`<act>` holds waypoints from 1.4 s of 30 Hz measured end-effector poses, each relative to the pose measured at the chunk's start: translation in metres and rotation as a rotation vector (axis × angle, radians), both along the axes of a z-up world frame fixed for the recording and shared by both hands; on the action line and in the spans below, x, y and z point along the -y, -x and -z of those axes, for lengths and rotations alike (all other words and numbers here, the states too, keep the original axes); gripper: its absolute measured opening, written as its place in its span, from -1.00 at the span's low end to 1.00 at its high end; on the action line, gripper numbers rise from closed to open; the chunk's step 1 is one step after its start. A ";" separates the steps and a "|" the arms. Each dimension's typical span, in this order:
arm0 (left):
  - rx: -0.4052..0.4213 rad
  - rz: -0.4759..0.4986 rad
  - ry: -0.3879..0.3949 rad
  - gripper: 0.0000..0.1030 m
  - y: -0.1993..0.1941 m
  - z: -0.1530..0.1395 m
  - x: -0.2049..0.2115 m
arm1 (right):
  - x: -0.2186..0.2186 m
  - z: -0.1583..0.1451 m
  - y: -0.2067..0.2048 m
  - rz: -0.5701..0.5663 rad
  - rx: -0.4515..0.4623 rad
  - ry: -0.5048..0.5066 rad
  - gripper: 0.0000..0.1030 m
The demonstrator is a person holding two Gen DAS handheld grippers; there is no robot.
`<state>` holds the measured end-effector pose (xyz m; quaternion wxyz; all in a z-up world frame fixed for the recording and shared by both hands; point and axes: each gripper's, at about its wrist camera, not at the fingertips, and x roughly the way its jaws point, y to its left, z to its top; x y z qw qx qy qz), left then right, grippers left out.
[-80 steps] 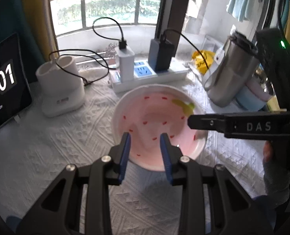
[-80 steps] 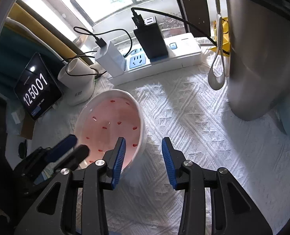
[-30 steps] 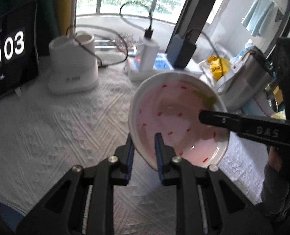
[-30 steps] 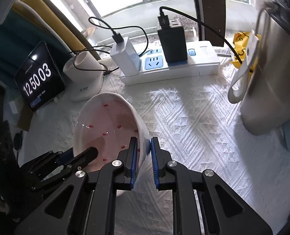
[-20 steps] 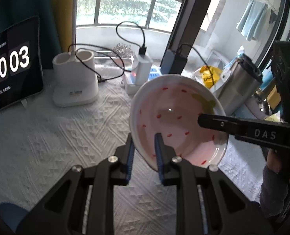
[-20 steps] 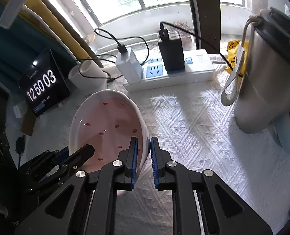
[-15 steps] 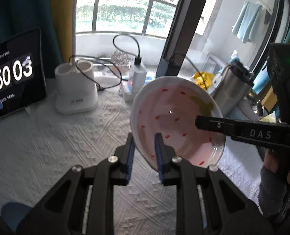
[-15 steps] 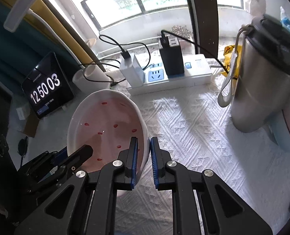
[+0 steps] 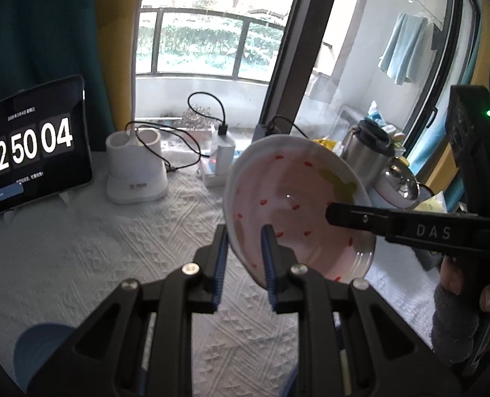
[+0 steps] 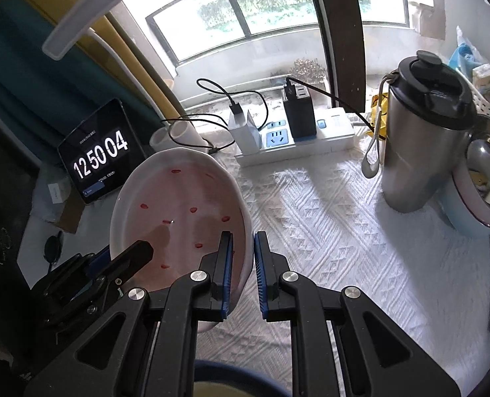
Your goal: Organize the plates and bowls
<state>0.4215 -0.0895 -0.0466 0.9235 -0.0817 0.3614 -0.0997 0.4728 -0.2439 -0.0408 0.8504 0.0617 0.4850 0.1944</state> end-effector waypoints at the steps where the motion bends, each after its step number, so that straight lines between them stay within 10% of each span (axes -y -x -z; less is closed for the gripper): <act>1: 0.003 0.002 0.001 -0.61 0.003 -0.002 0.000 | 0.000 -0.002 0.003 0.001 0.004 -0.001 -0.72; 42: 0.049 0.052 0.010 -0.61 0.112 -0.014 0.005 | 0.005 -0.023 0.123 0.035 0.054 0.027 -0.72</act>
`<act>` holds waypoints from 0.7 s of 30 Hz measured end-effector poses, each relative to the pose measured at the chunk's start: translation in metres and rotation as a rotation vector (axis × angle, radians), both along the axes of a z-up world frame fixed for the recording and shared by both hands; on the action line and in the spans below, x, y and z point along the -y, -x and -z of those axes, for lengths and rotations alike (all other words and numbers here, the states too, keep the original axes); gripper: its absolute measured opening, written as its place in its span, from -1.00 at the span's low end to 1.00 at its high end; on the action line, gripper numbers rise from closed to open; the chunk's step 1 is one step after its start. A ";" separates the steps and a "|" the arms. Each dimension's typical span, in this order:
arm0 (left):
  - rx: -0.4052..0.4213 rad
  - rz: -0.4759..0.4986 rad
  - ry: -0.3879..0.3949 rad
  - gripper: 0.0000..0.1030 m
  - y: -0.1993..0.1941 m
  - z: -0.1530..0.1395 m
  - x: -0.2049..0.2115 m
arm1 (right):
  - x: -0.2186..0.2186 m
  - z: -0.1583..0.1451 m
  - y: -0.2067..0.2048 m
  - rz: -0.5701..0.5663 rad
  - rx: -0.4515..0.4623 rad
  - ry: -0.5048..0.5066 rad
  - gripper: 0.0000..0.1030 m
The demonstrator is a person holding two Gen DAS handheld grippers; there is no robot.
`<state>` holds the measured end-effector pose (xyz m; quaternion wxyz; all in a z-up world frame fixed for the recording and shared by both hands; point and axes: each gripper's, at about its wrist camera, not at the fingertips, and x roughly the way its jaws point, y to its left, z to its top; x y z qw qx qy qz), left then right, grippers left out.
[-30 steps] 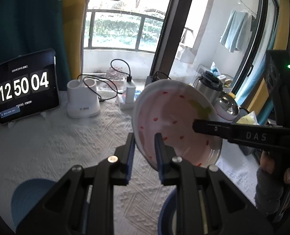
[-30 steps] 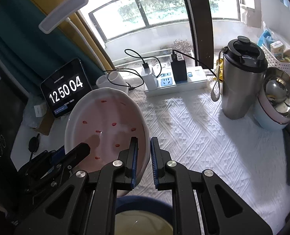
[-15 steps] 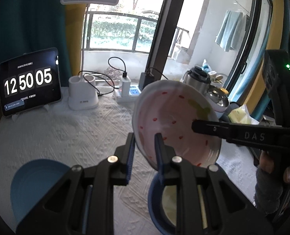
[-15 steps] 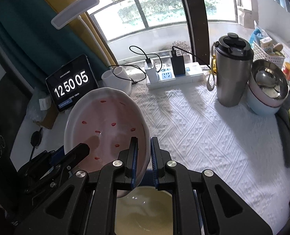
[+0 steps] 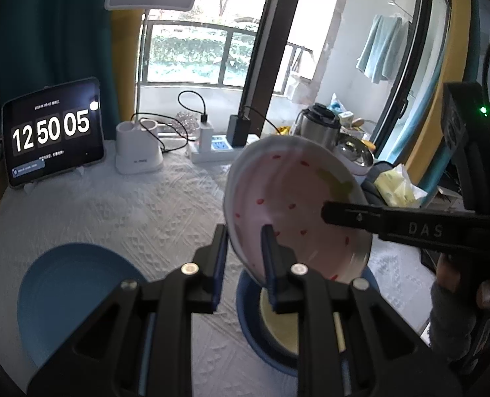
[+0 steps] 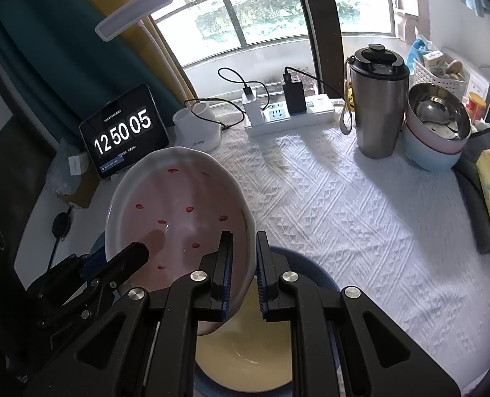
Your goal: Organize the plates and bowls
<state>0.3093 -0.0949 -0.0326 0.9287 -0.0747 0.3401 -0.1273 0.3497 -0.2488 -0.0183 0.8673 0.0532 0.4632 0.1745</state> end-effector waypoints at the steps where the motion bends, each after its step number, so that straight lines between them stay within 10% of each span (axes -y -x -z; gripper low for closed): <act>1: 0.001 0.001 0.000 -0.61 0.002 0.000 0.000 | 0.001 0.000 0.002 0.000 0.001 0.001 -0.72; 21: -0.047 0.046 -0.015 -0.61 0.031 0.020 0.022 | 0.023 0.024 0.035 0.036 -0.037 0.006 -0.72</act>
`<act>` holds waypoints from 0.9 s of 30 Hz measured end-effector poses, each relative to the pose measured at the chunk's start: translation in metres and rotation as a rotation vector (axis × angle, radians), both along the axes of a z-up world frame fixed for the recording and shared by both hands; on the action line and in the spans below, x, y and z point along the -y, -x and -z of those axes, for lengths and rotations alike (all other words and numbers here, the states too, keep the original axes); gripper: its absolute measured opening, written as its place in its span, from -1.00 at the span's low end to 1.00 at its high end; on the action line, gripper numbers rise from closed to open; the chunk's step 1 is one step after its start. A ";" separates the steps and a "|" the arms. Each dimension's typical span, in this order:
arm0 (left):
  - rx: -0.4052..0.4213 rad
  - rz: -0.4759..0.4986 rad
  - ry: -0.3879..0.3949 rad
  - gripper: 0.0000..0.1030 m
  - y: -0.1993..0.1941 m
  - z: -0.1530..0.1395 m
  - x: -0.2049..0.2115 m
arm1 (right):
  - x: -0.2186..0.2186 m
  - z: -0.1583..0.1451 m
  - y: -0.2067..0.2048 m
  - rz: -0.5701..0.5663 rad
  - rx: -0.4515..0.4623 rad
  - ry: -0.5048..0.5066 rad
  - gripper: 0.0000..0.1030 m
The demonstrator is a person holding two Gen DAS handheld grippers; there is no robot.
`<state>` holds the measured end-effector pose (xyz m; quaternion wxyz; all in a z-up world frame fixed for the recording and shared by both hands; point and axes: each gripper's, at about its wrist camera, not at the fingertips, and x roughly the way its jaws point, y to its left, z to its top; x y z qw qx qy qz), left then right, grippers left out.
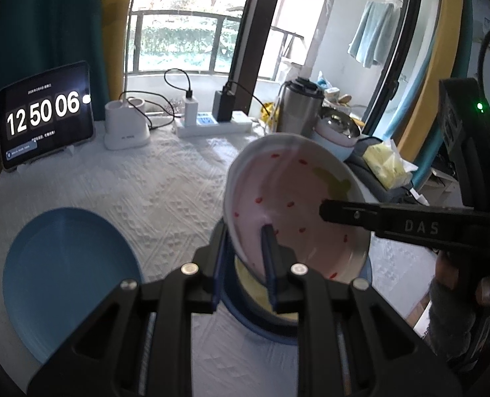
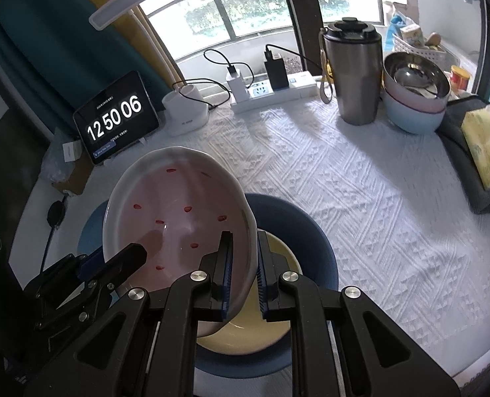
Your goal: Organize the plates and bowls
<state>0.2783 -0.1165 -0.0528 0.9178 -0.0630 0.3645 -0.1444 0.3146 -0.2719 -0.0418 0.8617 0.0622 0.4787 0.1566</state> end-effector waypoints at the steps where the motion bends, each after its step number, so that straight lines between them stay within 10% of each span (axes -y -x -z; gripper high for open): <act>1: -0.002 0.002 -0.002 -0.61 0.000 0.001 0.001 | 0.001 0.002 0.001 0.003 -0.003 0.000 -0.72; 27: -0.056 0.051 -0.033 -0.60 0.008 0.026 0.017 | 0.020 0.030 0.015 0.036 -0.060 -0.009 -0.71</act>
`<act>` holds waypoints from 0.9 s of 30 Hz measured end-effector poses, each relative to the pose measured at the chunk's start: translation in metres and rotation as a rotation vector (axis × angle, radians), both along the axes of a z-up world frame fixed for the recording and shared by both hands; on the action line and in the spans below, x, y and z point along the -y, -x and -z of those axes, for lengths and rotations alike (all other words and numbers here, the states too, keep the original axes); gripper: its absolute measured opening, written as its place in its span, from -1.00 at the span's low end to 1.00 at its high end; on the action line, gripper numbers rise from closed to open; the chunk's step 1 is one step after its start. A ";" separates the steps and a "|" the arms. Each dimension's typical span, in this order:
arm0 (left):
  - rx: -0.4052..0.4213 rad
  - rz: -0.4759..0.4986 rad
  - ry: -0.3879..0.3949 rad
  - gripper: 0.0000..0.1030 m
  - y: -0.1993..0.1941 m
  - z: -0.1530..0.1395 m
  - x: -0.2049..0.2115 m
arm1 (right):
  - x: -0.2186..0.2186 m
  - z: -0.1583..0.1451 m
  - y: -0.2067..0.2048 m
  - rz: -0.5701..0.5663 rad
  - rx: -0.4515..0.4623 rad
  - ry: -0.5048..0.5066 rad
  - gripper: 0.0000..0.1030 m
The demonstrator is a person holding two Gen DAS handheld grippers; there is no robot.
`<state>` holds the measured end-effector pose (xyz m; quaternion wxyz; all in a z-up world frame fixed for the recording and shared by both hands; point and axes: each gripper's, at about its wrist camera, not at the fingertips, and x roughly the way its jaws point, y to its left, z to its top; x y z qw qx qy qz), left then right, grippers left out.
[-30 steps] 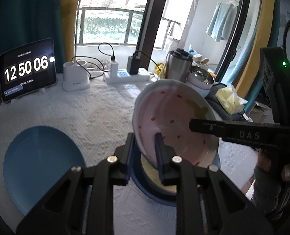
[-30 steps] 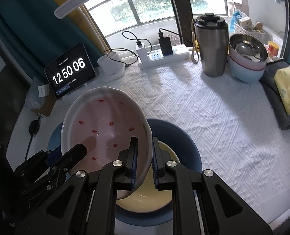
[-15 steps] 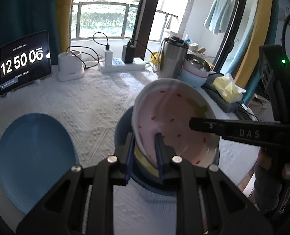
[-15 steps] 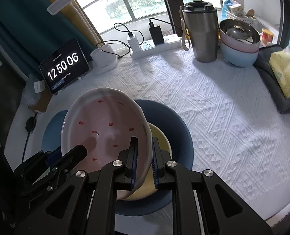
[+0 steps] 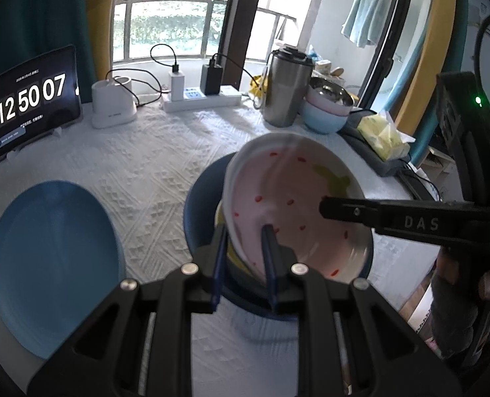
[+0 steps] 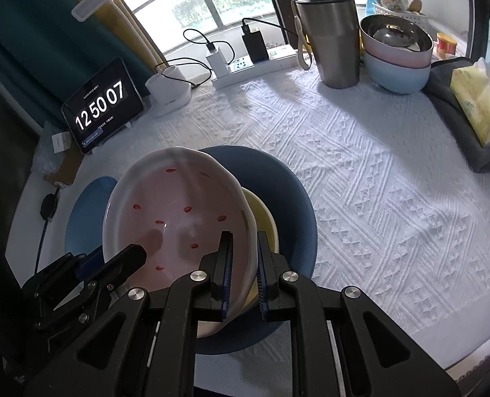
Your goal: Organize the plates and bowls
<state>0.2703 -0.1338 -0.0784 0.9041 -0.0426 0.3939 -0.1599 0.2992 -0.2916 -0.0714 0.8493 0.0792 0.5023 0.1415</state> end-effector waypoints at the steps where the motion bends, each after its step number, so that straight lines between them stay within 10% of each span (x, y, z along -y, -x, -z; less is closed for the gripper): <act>1: -0.002 0.002 -0.002 -0.60 -0.001 0.001 0.000 | 0.001 0.000 0.000 0.001 -0.002 0.001 -0.71; 27: 0.015 -0.017 -0.068 -0.52 -0.009 0.002 -0.004 | 0.001 0.004 -0.002 0.015 -0.031 0.004 -0.46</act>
